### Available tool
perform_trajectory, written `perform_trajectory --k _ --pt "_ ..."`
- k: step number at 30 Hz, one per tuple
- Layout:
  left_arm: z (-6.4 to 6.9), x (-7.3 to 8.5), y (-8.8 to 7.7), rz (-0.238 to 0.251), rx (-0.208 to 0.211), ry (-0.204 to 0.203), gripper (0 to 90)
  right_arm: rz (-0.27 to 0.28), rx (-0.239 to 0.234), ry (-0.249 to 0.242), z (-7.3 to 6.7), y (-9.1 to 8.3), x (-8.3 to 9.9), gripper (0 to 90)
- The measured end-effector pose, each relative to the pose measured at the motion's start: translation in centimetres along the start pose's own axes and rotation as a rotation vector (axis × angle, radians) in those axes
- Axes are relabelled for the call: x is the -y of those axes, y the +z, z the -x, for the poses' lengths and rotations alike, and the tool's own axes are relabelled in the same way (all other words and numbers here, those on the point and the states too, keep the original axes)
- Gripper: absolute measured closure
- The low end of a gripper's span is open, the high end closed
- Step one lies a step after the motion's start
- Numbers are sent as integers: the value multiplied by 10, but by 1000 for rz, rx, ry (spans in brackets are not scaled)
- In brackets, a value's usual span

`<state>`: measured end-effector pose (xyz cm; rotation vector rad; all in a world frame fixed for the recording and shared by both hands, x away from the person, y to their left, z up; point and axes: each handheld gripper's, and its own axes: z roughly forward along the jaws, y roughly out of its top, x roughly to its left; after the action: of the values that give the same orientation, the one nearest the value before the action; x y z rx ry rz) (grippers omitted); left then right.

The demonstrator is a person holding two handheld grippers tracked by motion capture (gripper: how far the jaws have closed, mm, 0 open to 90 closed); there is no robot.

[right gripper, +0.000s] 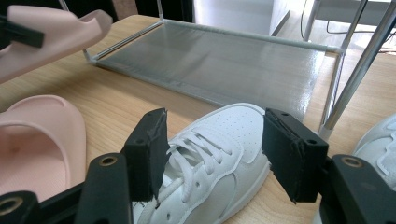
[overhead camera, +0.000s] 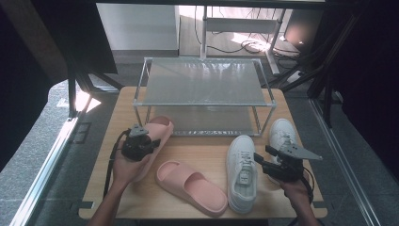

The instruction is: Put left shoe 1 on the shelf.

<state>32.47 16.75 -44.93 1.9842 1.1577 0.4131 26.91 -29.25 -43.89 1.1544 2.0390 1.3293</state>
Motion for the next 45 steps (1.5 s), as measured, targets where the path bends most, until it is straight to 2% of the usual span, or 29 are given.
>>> perform_trajectory --k 1,4,7,19,22,31,40,45 --pt "0 0 0 0 0 0 850 0 0 0 0 0 0 415" --pt "1 -12 17 -9 0 18 850 -1 0 3 1 0 0 415" --pt "2 -17 26 -16 2 31 850 -1 1 3 1 0 0 415" --pt "3 -42 68 -33 -38 88 850 -1 1 6 3 0 1 415" --pt "3 -44 76 -21 -43 90 849 -1 2 6 4 0 1 415" --pt "8 -51 97 -26 -67 144 849 -1 4 8 4 0 1 415" --pt "8 -53 114 -17 -106 163 846 -3 5 11 5 0 1 415" --pt "12 -51 119 -10 -97 155 836 1 6 10 5 -1 1 415"
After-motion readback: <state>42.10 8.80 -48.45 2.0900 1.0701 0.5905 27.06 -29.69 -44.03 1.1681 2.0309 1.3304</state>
